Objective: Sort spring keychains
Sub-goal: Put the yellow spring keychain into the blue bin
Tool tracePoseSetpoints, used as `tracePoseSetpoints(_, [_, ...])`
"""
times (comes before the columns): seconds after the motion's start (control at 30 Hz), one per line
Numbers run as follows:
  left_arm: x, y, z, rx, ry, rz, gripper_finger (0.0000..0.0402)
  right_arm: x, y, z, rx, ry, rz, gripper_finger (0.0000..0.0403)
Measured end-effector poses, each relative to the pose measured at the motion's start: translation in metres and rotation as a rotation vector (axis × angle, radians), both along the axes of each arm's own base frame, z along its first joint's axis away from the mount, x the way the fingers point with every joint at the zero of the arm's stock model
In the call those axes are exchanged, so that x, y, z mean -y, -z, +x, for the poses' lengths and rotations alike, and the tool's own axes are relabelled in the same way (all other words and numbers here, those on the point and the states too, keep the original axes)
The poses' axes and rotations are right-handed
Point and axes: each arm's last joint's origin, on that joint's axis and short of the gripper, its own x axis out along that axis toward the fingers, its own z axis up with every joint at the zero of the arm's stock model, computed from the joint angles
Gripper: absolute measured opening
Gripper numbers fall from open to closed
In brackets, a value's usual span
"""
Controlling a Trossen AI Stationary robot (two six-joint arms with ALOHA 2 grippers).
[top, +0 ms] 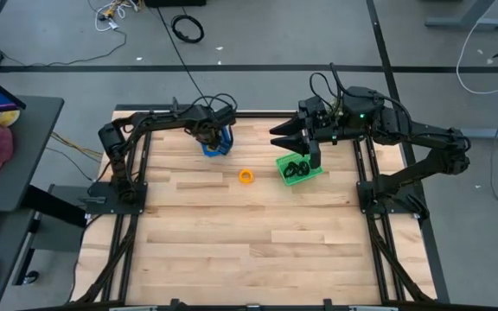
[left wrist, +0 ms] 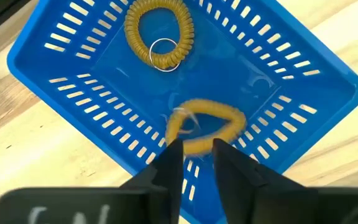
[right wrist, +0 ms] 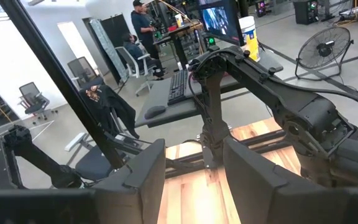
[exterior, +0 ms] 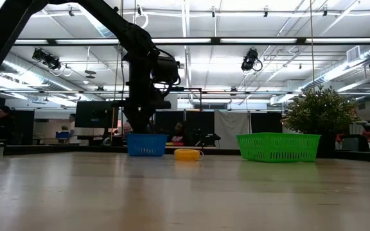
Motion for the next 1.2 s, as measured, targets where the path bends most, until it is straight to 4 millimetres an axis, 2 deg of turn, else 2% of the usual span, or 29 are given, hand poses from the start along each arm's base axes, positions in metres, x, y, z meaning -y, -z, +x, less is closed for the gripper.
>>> tracePoseSetpoints(0.27, [0.001,-0.001,0.000,0.015,0.044,-0.031,0.0133,0.000,0.000,0.000,0.000,0.000,0.000,0.0164])
tracePoseSetpoints(0.4, [0.005,-0.015,0.000,0.054,0.066,0.018,0.0135,0.000,0.000,0.000,-0.002,0.000,-0.002,0.0164])
tracePoseSetpoints(0.57, [0.020,-0.063,-0.002,0.203,0.083,0.195,0.0109,0.000,0.001,0.000,-0.008,-0.001,-0.008,0.0164])
tracePoseSetpoints(0.77, [0.057,-0.134,-0.017,0.471,0.202,0.373,0.0069,0.000,0.002,0.000,-0.016,-0.002,-0.010,0.0164])
tracePoseSetpoints(1.0, [0.111,-0.209,-0.043,0.793,0.590,0.601,0.0034,0.000,0.003,0.000,-0.025,-0.004,-0.024,0.0164])
tracePoseSetpoints(1.1, [0.133,-0.230,-0.052,0.967,0.780,0.619,0.0024,0.000,0.003,0.000,-0.029,-0.004,-0.024,0.0164])
tracePoseSetpoints(1.2, [0.149,-0.241,-0.060,1.134,0.886,0.615,0.0016,0.000,0.003,0.000,-0.029,-0.005,-0.030,0.0164])
